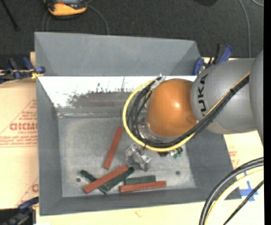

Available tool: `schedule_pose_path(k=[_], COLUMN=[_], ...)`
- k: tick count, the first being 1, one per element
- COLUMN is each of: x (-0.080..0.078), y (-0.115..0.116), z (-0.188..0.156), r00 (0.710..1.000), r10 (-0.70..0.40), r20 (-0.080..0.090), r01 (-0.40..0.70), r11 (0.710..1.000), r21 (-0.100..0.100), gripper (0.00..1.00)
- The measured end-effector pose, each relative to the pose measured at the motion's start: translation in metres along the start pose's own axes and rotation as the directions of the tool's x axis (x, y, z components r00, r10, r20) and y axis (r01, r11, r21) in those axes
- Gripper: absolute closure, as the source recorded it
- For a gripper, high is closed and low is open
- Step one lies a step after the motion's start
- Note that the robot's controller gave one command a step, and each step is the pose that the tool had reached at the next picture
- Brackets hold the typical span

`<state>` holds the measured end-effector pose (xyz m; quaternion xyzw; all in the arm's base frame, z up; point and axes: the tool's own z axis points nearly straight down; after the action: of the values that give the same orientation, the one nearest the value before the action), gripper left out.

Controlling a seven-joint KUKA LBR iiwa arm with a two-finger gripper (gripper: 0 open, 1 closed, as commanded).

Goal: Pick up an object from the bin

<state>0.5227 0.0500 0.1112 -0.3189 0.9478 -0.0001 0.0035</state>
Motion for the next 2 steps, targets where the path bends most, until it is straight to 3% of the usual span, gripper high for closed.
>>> schedule_pose_path(k=[1, 2], x=[-0.002, 0.017], y=[0.002, 0.060], z=[-0.040, -0.007], r00=[0.992, 0.964], r10=[0.126, -0.265], r20=[-0.012, -0.007], r01=[-0.126, 0.265], r11=[0.992, 0.964], r21=[-0.004, -0.009], gripper=[1.00, 0.00])
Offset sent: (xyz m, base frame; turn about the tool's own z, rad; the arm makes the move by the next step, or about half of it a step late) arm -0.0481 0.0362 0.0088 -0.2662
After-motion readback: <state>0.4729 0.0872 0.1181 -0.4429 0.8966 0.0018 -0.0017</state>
